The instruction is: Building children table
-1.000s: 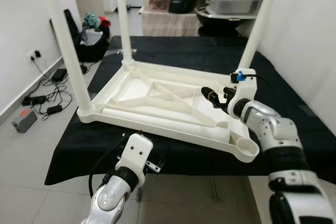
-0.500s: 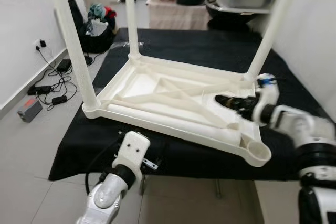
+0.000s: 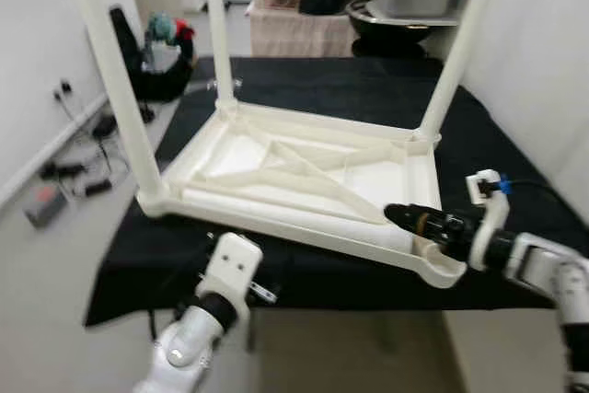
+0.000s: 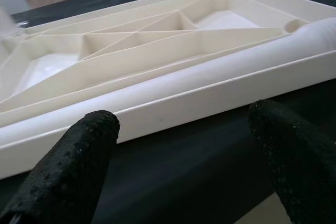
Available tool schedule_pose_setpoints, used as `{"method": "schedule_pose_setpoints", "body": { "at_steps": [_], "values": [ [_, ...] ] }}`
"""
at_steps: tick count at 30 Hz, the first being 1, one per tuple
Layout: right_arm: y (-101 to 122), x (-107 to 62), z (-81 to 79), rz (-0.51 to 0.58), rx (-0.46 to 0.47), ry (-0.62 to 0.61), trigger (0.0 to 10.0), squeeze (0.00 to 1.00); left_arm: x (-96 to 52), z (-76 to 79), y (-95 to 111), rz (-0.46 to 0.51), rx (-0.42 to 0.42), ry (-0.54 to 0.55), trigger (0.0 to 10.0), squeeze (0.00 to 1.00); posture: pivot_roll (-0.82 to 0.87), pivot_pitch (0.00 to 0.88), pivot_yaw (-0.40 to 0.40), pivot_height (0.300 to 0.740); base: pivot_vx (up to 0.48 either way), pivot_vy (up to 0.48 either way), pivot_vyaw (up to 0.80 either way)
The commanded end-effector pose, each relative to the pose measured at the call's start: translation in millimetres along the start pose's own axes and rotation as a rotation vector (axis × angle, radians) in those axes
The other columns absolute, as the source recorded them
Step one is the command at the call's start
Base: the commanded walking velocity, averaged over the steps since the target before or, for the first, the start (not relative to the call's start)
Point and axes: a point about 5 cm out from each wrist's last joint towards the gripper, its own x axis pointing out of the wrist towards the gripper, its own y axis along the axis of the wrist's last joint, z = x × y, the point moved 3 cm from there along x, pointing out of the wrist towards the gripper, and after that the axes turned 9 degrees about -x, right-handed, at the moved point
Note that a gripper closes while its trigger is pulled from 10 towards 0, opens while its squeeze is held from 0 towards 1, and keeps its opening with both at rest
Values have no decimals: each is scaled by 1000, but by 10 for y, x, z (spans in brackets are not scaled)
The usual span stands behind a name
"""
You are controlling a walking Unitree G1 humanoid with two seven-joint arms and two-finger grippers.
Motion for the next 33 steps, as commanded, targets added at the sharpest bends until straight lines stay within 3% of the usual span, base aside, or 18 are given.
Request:
{"method": "schedule_pose_setpoints", "body": {
  "at_steps": [1,5,13,21,30,33],
  "values": [
    [8,-45,1,19,13,-8,10000,0,1,10,-53,-19,-5,-14,10000,0,63,48,-40,740,0,0,-638],
    [38,-67,-68,14,36,2,10000,0,1,8,-65,-20,-5,-20,10000,0,58,44,-35,740,0,0,0],
    [-93,8,32,-134,145,-112,10000,0,3,17,-75,-22,-5,-24,10000,0,59,40,-41,740,0,0,0],
    [-43,12,134,-146,147,-193,10000,0,-7,20,-62,-16,-4,-20,10000,0,63,53,-50,740,0,0,0],
    [-38,2,106,-180,179,-170,10000,0,-8,19,-57,-15,-2,-21,10000,0,63,61,-53,740,0,0,0],
    [-55,28,20,-189,205,-108,10000,0,-8,22,-57,-15,0,-21,10000,0,62,62,-52,740,0,0,0]
  ]
}}
